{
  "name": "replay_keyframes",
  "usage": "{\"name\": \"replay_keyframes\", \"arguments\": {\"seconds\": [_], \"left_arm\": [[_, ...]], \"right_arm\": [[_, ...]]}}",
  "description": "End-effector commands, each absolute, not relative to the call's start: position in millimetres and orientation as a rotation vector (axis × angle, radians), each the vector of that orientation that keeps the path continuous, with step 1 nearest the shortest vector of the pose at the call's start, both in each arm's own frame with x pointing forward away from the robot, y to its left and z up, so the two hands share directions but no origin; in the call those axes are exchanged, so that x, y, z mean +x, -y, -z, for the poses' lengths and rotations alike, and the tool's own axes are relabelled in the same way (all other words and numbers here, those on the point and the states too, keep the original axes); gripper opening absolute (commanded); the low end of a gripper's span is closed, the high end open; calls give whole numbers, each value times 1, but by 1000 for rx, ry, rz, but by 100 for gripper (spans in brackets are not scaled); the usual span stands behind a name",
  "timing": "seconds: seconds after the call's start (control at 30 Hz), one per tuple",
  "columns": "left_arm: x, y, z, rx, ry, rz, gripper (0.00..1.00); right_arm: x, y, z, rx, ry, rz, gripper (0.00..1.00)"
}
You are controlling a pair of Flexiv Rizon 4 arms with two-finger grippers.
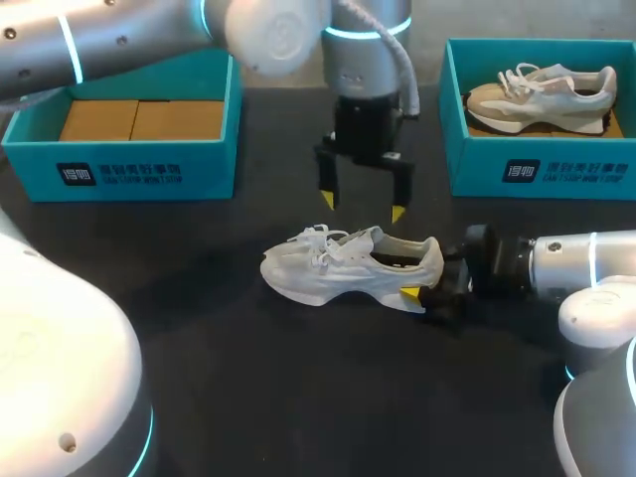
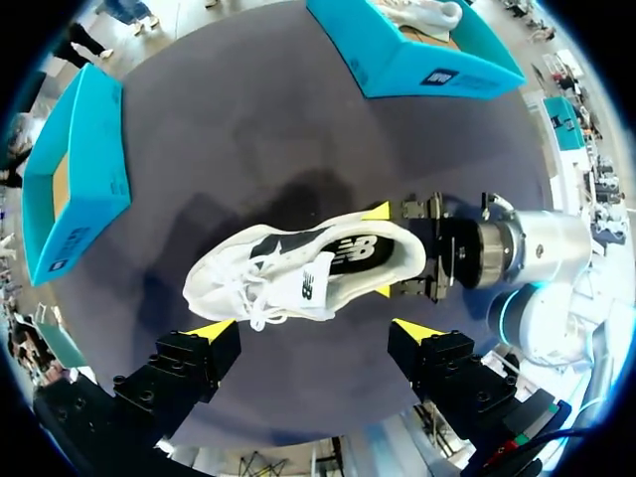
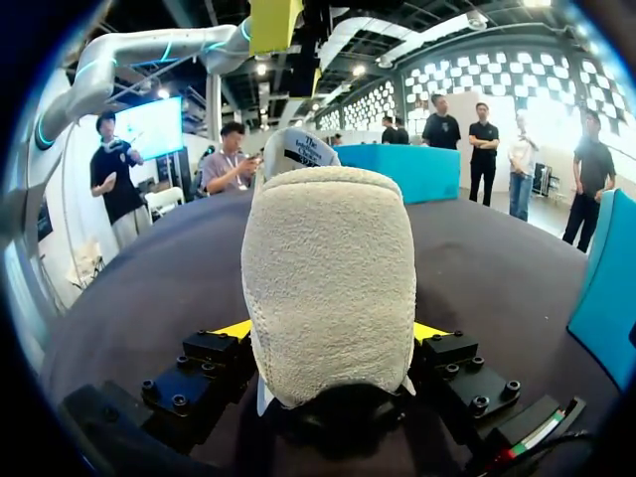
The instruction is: Take the shoe out of the shoebox, open the shoe tongue, remove and reinsert the insole, then place the shoe into the shoebox
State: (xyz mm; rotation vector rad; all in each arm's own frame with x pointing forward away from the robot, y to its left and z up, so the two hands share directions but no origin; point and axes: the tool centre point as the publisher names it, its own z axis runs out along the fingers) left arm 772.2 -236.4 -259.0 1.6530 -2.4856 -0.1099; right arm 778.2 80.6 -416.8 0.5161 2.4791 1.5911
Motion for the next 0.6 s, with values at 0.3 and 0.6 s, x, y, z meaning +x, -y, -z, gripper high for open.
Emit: {"name": "replay_keyframes", "arguments": {"seconds": [0.3,0.6], "left_arm": [[769,244,288,1652,2552,242,100],[776,244,309,1672,2592,359,100]], "right_arm": [[778,-82,416,518,-2482,-1587,0],[778,-82,416,518,-2482,-1587,0]]}}
